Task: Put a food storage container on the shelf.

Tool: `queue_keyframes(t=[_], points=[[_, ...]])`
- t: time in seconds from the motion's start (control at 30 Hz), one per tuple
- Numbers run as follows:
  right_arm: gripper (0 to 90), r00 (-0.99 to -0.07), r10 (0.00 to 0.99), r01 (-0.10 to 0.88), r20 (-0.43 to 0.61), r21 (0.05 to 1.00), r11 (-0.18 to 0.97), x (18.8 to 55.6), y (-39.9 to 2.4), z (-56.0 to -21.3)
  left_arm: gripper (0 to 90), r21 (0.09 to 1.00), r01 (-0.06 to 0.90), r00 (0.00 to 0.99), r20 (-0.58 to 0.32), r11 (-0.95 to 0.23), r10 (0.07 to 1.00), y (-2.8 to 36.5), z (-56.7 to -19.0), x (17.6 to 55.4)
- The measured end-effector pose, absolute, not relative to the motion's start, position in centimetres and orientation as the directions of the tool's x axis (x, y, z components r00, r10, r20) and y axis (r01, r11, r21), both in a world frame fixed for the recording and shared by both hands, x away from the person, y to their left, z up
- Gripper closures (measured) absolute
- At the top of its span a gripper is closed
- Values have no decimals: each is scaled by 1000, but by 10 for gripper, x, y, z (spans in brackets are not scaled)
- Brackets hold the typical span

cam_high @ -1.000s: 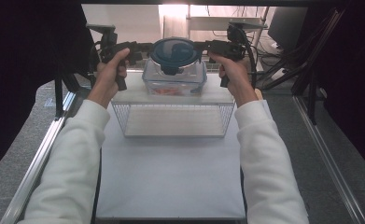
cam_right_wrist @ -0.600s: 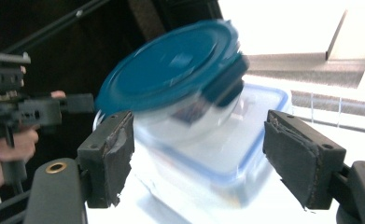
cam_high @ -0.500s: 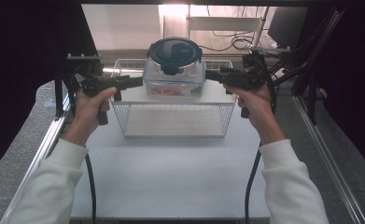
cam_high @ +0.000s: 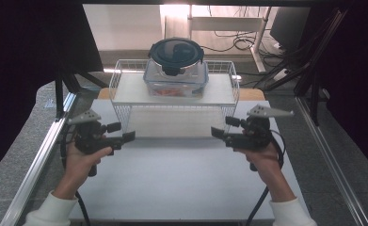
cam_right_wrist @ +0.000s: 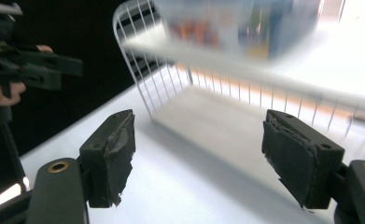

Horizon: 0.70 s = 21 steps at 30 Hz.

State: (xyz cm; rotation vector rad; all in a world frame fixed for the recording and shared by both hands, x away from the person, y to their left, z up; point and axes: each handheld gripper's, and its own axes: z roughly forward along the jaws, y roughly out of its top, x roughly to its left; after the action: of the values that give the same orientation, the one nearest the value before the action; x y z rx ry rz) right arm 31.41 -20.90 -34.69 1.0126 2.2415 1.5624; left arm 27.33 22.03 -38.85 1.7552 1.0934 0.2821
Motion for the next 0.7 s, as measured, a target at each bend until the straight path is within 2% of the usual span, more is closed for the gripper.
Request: queue_keyframes(t=[0.23, 0.37, 0.7], points=[[252, -716, 679, 426, 163, 873, 239, 296, -211, -398, 251, 797, 596, 532, -305, -93, 790, 220, -432, 255], [253, -709, 686, 458, 163, 846, 272, 293, -213, -425, 248, 784, 615, 514, -310, -92, 800, 221, -444, 254], [238, -700, 700, 445, 145, 854, 268, 295, -216, -426, 241, 787, 611, 514, -312, -85, 799, 222, -447, 253]])
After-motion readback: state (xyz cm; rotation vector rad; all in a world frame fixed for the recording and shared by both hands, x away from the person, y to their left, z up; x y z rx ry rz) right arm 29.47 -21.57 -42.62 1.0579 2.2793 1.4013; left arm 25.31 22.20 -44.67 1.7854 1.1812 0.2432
